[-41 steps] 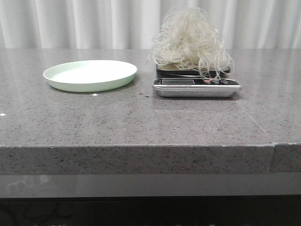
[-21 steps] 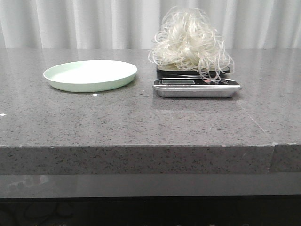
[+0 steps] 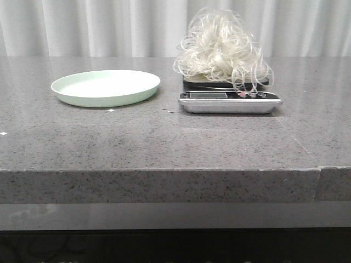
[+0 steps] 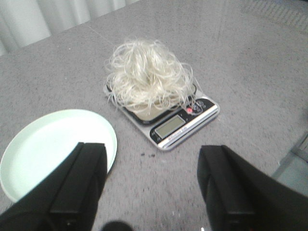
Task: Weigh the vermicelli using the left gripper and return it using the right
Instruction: 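Open the left gripper and withdraw it, leaving vermicelli on the scale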
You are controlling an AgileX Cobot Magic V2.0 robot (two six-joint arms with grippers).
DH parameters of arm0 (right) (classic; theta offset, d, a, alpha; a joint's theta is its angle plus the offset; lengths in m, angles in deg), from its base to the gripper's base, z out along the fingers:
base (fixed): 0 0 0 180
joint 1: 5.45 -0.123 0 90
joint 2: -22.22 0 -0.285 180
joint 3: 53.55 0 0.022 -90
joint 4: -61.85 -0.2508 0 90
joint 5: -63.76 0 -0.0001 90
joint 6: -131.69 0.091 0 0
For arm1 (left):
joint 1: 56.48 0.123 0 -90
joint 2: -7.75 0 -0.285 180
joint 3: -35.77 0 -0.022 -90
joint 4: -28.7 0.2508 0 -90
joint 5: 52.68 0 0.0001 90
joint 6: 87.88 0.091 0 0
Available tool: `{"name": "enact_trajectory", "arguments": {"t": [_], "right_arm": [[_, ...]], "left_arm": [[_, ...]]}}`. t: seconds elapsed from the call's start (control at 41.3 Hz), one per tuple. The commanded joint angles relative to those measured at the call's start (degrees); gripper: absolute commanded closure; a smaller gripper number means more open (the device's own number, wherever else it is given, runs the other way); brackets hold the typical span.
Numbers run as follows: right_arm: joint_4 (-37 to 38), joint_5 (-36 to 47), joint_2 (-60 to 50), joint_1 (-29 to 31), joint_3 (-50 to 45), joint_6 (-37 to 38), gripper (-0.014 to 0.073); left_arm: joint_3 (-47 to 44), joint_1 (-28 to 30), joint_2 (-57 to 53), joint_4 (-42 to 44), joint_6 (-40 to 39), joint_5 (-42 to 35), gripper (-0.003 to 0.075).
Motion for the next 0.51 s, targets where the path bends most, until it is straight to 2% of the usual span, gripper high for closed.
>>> {"name": "enact_trajectory", "arguments": {"t": [0.0, 0.291, 0.485], "right_arm": [[0.1, 3.5, 0.6, -2.6, 1.4, -1.3, 0.0028], [0.1, 4.1, 6.8, -10.0, 7.0, -1.3, 0.0028], [0.1, 5.0, 14.6, -13.5, 14.6, -1.3, 0.0028]], "left_arm": [[-2.9, -0.4, -6.4, -0.5, -0.7, -4.8, 0.0248], [-11.4, -0.4, -18.7, -1.8, -0.7, -4.4, 0.0248], [-12.0, -0.4, -20.5, -1.8, -0.7, -4.0, 0.0248]]}}
